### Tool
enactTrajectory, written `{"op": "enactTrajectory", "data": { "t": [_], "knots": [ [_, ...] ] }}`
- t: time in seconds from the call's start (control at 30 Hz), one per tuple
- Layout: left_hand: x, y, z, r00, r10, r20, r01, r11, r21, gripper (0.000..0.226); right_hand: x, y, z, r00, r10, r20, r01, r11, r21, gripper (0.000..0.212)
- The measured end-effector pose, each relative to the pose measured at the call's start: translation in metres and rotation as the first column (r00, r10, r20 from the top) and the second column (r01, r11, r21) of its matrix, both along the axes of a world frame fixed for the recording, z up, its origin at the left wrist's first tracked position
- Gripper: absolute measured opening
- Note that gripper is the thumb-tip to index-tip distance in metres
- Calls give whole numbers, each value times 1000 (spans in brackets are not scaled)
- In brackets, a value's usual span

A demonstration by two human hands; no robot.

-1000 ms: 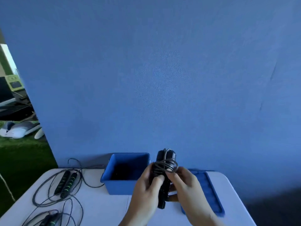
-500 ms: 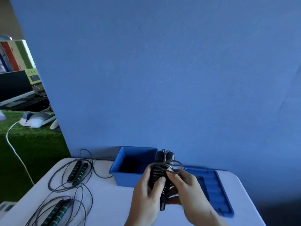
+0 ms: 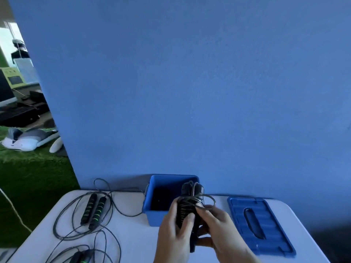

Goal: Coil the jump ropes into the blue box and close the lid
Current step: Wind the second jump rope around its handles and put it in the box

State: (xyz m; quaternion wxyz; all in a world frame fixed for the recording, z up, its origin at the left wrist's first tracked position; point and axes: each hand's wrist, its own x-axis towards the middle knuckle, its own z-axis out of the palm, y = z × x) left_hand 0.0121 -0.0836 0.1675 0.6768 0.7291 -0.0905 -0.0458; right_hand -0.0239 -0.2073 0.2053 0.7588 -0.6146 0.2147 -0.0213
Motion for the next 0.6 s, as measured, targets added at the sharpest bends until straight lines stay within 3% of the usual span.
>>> {"op": "enactTrajectory", "data": {
  "t": [0.37,0.6],
  "knots": [
    [69,23,-29,992,-100,-80,100,995,-7,35,52,34,-20,998,-63,-19,63,998,-29,17],
    [104,24,-41,981,-182,-66,191,969,155,41,84,15,-42,998,-37,-43,36,999,-16,19]
  ]
}}
